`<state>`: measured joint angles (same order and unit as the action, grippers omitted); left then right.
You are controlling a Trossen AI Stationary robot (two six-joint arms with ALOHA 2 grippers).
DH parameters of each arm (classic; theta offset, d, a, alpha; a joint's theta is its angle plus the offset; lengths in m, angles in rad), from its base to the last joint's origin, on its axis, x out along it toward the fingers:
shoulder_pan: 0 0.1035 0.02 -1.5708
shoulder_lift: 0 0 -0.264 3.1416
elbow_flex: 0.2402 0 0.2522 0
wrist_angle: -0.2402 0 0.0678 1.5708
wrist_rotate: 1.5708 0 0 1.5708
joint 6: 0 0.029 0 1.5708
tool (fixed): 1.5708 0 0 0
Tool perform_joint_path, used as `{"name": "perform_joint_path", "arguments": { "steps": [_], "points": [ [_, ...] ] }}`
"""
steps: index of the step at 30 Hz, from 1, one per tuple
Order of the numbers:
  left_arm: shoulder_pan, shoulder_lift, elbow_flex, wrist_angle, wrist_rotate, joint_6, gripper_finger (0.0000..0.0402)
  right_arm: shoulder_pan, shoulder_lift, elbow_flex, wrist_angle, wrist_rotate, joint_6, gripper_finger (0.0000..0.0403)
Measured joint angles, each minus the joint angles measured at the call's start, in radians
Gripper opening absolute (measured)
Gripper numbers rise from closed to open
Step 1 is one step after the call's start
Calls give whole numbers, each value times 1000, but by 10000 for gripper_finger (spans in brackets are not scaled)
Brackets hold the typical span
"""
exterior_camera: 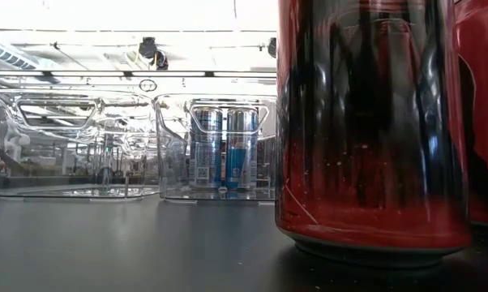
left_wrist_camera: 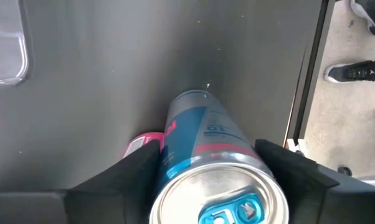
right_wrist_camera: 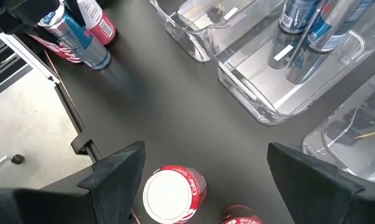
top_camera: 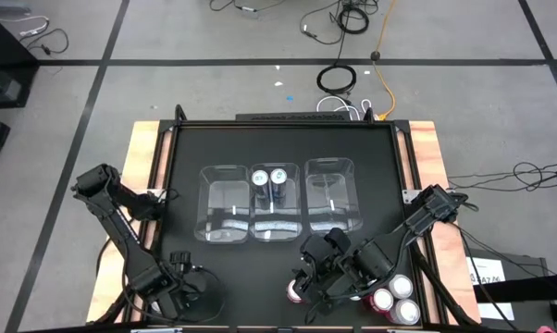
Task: Sort soda cans
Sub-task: Put the blue soda can into the middle transparent bin
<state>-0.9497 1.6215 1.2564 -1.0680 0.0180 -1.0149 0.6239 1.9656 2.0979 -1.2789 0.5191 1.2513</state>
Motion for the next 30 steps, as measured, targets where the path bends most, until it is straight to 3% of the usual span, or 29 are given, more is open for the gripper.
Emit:
{"name": "perform_joint_path", "arguments": {
  "steps": [15, 20, 30],
  "points": [
    [54, 0, 9, 14, 65, -53, 247, 0, 0, 0, 0, 0, -32, 329],
    [98, -4, 10, 13, 114, -69, 247, 8, 0, 0, 0, 1, -37, 329],
    [211, -68, 51, 6, 112, -80, 247, 73, 2, 0, -5, 7, -40, 329]
  ]
}}
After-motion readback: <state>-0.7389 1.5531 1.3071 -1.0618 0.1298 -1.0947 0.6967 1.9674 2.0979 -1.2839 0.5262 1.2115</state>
